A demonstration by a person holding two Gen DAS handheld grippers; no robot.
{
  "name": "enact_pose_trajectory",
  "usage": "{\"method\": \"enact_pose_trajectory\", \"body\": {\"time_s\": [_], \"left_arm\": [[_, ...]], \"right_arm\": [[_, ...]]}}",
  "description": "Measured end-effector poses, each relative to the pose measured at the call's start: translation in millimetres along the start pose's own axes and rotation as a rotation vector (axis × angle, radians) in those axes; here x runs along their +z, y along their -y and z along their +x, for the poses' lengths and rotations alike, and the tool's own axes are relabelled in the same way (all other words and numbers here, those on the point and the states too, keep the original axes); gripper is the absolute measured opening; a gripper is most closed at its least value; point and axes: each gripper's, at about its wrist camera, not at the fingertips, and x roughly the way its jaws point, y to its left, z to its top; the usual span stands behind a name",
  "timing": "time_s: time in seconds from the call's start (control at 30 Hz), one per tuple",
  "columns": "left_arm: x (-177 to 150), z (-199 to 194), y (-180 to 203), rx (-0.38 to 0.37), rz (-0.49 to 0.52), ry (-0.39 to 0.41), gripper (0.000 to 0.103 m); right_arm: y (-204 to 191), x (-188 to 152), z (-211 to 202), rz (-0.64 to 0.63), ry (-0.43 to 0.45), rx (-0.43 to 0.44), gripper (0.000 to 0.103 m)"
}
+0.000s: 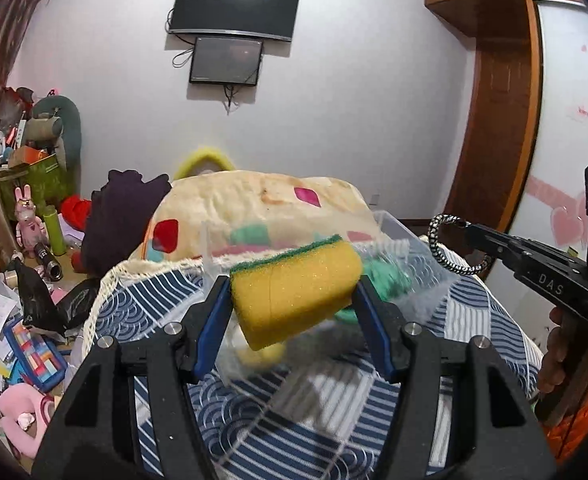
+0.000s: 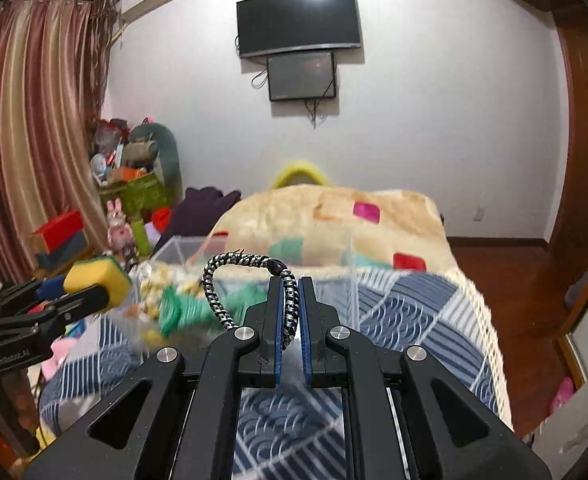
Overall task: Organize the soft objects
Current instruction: 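Release sponge into box with left tool while right tool releases bracelet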
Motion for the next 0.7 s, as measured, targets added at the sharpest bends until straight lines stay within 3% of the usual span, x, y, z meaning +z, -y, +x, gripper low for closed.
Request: {"method": "enact_pose_trajectory", "body": {"time_s": [0.23, 0.4, 0.7], "left_arm": [[11, 29, -9, 0.014, -0.033, -0.005, 0.061], [9, 48, -10, -0.005, -0.059, -0.033, 0.061], [3, 77, -5, -0.005, -0.016, -0.080, 0.061]], "right_arm": [[-17, 21, 31, -0.028, -0.022, -0.012, 0.007], [-33, 19, 55, -0.058, -0.069, -0.020, 0.007], [-43, 6, 89, -0.080, -0.176, -0.013, 0.007]]}}
